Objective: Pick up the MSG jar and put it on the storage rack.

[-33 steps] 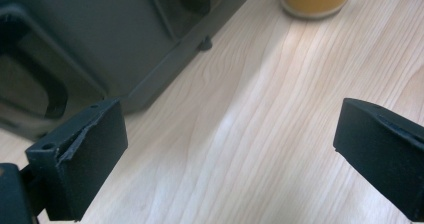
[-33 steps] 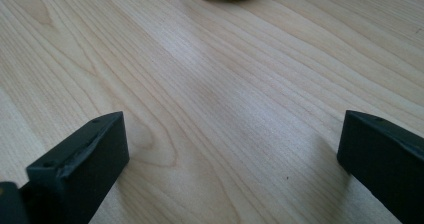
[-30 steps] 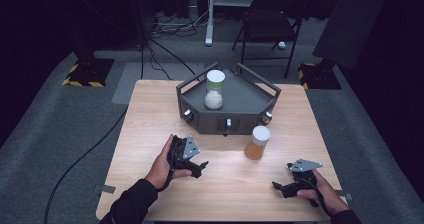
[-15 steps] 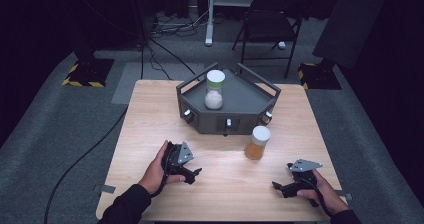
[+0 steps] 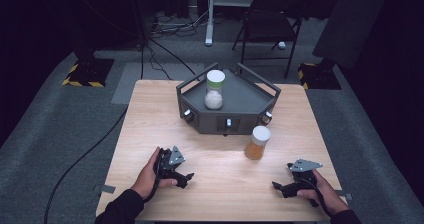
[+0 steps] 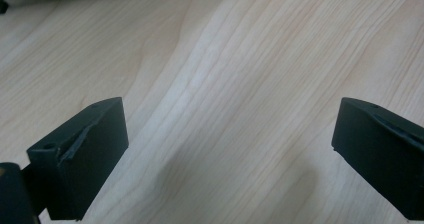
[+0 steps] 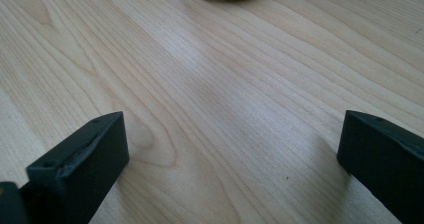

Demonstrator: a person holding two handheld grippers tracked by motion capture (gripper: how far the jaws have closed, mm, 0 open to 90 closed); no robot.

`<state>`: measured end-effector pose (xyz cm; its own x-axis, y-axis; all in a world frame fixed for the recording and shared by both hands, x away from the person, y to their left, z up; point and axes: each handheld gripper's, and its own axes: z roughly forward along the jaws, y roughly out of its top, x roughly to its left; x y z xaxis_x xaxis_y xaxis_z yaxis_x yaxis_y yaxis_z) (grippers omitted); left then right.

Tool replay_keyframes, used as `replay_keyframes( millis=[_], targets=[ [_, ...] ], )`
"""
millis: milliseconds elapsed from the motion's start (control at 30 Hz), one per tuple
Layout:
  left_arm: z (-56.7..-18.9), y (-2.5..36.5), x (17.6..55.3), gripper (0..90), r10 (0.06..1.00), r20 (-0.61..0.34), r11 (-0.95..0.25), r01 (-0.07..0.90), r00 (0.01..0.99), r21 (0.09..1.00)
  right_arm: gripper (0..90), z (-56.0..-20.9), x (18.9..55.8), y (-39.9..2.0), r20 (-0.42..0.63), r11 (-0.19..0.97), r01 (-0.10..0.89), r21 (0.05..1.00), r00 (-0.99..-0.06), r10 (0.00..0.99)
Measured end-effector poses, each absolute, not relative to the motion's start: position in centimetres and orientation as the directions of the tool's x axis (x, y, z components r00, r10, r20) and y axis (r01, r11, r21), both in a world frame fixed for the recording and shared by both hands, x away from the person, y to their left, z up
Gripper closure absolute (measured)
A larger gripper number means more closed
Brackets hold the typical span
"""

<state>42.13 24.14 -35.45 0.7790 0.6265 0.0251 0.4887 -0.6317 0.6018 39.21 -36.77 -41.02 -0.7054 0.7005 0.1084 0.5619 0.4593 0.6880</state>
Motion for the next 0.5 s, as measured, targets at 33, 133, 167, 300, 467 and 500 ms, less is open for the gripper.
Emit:
replay_keyframes(
  millis=[33,133,167,300,467,500],
  targets=[
    [-35.49,24.31,42.08,1.4,0.631,0.022,-0.629,0.495,0.775,0.6,0.0,-41.01,39.21,-36.77,0.109,0.46,0.563,0.687,-0.705,0.7],
    [-35.6,24.6,42.04,1.3,0.636,0.02,-0.629,0.503,0.771,0.592,0.0,-41.01,39.21,-36.77,0.109,0.46,0.562,0.687,-0.705,0.7],
    [-35.63,24.67,42.05,1.4,0.638,0.019,-0.63,0.508,0.77,0.588,0.0,-41.01,39.21,-36.77,0.108,0.46,0.562,0.687,-0.705,0.7],
    [-35.81,24.74,42.07,1.4,0.636,0.025,-0.64,0.509,0.771,0.576,0.0,-41.01,39.21,-36.77,0.108,0.46,0.562,0.687,-0.706,0.7],
    [-35.97,24.46,42.02,1.1,0.625,0.043,-0.663,0.501,0.779,0.556,0.0,-41.01,39.21,-36.77,0.108,0.46,0.562,0.687,-0.705,0.7],
    [-35.99,24.51,42.01,1.1,0.626,0.041,-0.661,0.503,0.779,0.557,0.0,-41.01,39.21,-36.77,0.109,0.46,0.562,0.687,-0.705,0.7]
  ],
)
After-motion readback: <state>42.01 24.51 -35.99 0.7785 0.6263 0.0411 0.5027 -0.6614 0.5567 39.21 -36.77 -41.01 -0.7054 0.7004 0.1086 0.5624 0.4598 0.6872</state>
